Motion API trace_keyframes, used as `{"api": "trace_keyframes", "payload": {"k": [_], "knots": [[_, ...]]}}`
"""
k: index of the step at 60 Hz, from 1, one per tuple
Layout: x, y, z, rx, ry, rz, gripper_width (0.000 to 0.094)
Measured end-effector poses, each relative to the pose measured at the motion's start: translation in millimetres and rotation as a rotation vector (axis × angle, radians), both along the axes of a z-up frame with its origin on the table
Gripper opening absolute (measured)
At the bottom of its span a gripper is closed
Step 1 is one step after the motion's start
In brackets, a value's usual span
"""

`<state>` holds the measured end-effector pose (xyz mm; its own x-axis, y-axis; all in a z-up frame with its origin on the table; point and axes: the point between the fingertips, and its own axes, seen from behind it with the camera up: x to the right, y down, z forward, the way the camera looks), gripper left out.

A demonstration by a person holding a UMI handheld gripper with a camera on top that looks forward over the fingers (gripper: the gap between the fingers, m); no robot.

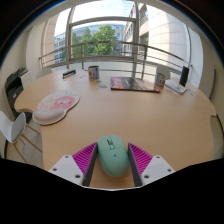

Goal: Arrange mouse

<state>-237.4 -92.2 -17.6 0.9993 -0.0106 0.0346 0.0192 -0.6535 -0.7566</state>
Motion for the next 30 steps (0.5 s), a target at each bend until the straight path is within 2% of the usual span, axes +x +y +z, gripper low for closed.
{"api": "trace_keyframes", "payload": {"k": [9,14,24,30], "knots": [[-3.5,7.0,-1.5,0.008,-0.004,0.022,0.0499],[-3.6,6.6,-2.4,-0.015,-0.007,-0.005,0.0446],[6.8,7.5,8.4,-0.048,-0.082,-0.130,0.0405],[11.6,17.3,48.1,0.011,-0.095,-0.235,0.0406]]}}
